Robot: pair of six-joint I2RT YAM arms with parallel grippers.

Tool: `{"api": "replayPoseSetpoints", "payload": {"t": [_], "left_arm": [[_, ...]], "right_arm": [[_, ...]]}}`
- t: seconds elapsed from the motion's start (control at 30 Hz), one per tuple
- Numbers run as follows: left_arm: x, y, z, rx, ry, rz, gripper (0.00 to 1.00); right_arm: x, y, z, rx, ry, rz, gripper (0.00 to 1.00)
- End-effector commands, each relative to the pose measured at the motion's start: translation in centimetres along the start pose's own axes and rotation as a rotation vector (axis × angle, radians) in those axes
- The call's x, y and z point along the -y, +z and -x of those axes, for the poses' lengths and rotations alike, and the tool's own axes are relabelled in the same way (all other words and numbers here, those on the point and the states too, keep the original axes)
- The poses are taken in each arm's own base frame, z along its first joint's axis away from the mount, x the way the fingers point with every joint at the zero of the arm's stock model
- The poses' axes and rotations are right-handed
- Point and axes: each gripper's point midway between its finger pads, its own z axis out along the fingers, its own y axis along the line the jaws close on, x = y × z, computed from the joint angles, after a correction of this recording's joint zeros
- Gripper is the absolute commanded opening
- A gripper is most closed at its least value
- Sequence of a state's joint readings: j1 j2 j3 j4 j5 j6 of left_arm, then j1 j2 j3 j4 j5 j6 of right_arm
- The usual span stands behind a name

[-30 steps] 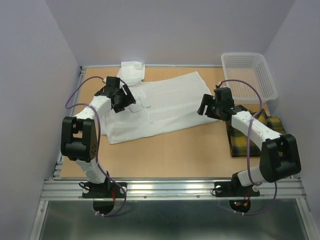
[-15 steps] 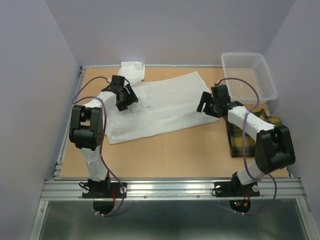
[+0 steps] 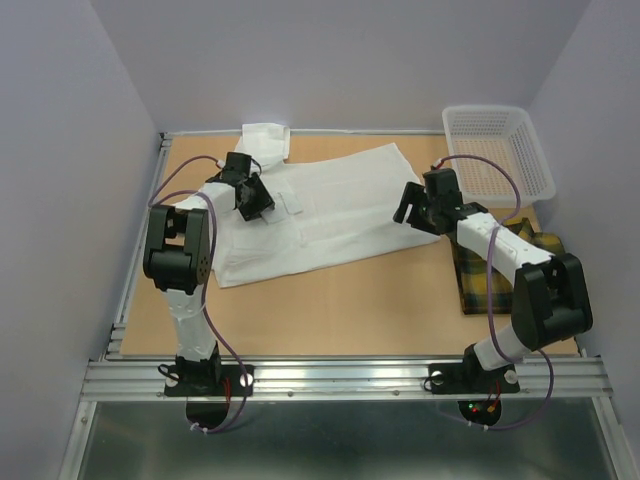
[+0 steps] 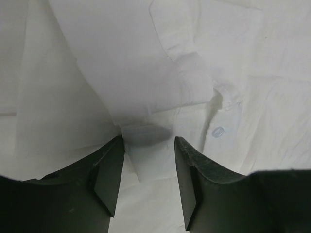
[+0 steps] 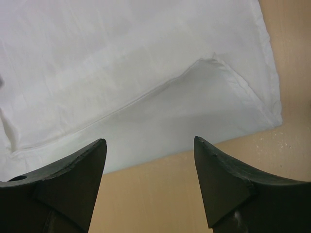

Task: Fold and stack the long sleeve shirts
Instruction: Fold the shirt

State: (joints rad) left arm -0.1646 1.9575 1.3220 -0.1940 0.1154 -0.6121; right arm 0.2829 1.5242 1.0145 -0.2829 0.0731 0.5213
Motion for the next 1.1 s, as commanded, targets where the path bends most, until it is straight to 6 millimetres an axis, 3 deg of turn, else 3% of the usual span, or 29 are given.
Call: {"api": "replayPoseSetpoints", "payload": {"t": [0.0, 0.07, 0.13, 0.2, 0.27, 0.3, 0.57, 0.67, 0.8, 0.93, 1.07], "left_arm": [[1.5, 0.0, 1.0, 0.023, 0.006, -0.036, 0.52], [1.5, 0.0, 0.9, 0.021, 0.007, -0.036, 0.45], [1.8, -0.2, 1.0, 0.024, 0.009, -0.047, 0.29], [2.3, -0.7, 1.5, 0.035, 0.011, -0.064, 0.23], [3.2, -1.6, 2.3, 0.054, 0.014, -0.089, 0.04], [3.7, -1.9, 2.7, 0.064, 0.015, -0.101, 0.01], [9.2, -6.2, 8.1, 0.187, 0.032, -0.245, 0.0], [12.4, -9.0, 11.3, 0.277, 0.042, -0.345, 0.0], [14.9, -11.4, 13.9, 0.363, 0.055, -0.419, 0.0], [17.2, -12.9, 16.0, 0.42, 0.091, -0.489, 0.0], [19.4, -13.9, 16.6, 0.429, 0.137, -0.583, 0.0]], "right_arm": [[-0.6, -1.2, 1.6, 0.062, 0.014, 0.017, 0.77], [-0.5, -1.4, 1.6, 0.066, 0.013, 0.017, 0.77], [-0.5, -1.4, 1.7, 0.069, 0.011, 0.016, 0.77], [-0.5, -1.6, 1.7, 0.073, 0.012, 0.018, 0.77], [-0.6, -1.9, 1.8, 0.077, 0.008, 0.026, 0.77], [-0.6, -1.9, 1.9, 0.078, 0.008, 0.026, 0.77], [-1.0, -2.7, 2.2, 0.093, -0.005, 0.049, 0.77], [-1.2, -3.2, 2.2, 0.097, -0.009, 0.066, 0.77], [-1.4, -3.9, 2.4, 0.11, -0.015, 0.081, 0.77], [-1.6, -4.3, 2.2, 0.107, -0.029, 0.104, 0.77], [-1.3, -4.6, 1.9, 0.108, -0.021, 0.102, 0.77]]}}
